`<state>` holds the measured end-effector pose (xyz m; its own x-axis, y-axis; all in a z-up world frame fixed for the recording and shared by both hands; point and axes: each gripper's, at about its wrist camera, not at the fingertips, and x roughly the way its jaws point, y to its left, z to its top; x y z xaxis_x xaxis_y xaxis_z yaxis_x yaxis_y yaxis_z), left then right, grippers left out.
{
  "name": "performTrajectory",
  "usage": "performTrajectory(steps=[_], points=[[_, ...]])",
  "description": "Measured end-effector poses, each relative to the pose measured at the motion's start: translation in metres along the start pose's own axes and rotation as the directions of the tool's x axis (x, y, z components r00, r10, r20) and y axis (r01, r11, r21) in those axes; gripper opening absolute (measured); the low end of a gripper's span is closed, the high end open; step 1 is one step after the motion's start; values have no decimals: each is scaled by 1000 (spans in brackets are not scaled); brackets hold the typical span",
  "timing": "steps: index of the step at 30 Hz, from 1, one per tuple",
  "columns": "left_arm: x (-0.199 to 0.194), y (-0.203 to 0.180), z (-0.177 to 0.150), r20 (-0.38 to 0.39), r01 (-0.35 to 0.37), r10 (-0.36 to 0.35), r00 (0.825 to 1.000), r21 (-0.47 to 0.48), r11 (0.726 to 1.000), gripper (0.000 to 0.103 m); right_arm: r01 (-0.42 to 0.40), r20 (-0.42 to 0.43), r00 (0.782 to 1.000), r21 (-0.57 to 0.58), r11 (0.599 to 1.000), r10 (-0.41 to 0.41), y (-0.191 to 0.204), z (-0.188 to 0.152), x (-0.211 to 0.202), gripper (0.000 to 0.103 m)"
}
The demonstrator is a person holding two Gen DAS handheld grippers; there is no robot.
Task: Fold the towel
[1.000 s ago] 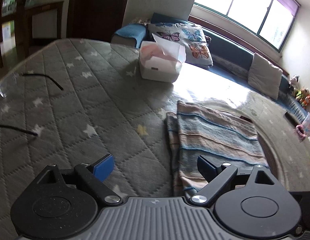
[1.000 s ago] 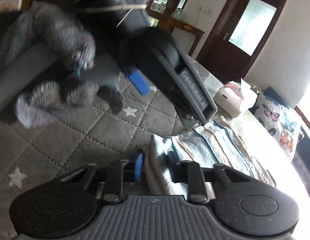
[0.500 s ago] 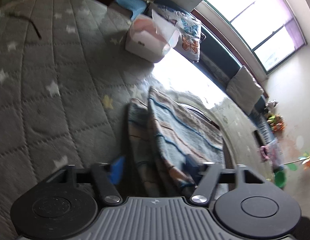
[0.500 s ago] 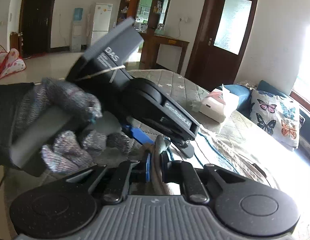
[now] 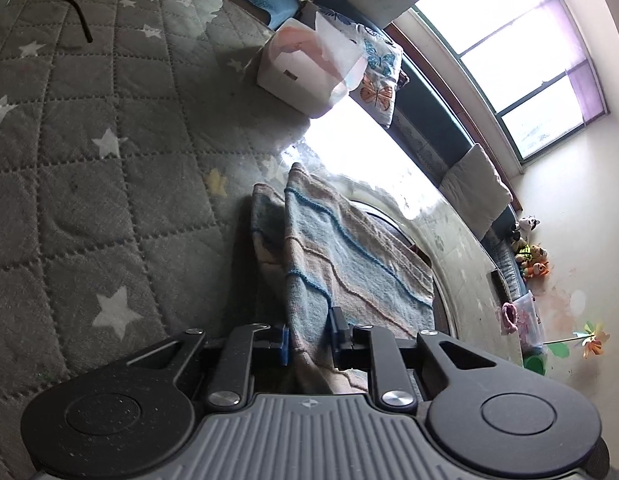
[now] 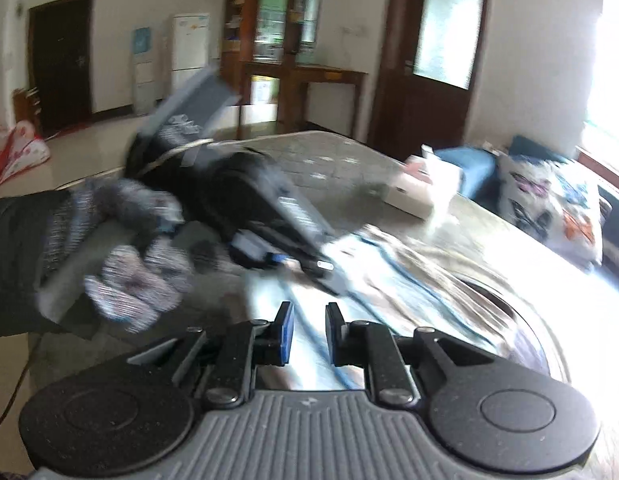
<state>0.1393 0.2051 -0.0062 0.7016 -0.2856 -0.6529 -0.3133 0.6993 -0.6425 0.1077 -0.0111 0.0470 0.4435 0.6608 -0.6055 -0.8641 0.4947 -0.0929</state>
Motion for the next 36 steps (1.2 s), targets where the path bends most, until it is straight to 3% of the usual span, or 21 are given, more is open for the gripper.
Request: performTrajectory(steps=[6,12,18,24,27,31,33,36], points=[[2,1,0,-2,-12,12,1000,11,1000,20,124,-69,991,140,982,-115,-56,-16,16,18],[2,1,0,-3,-14,14,1000,20,1000,20,194,-115,980,339,921,-165,-108,-38,33,19],[3,1,0,-2,-13,13,1000,22,1000,21,185,-125,982,476,860,-142,-136,-53,37,28],[4,1,0,-1,-13,13,1000,21,1000,21,152,-118,988,589,794,-101,-146,-65,37,28],[4,0,0,0,-17,17,1000,24,1000,21,142,-110,989,610,780,-95,-145,-66,39,28],[4,-4,0,6,-37,36,999,31,999,21,128,-95,992,638,759,-87,-144,-67,40,18],[2,-10,0,13,-49,48,999,45,998,20,117,-78,993,650,751,-87,-144,-68,37,8],[0,-20,-1,22,-63,62,998,65,996,19,98,-46,995,662,743,-90,-143,-67,29,5]])
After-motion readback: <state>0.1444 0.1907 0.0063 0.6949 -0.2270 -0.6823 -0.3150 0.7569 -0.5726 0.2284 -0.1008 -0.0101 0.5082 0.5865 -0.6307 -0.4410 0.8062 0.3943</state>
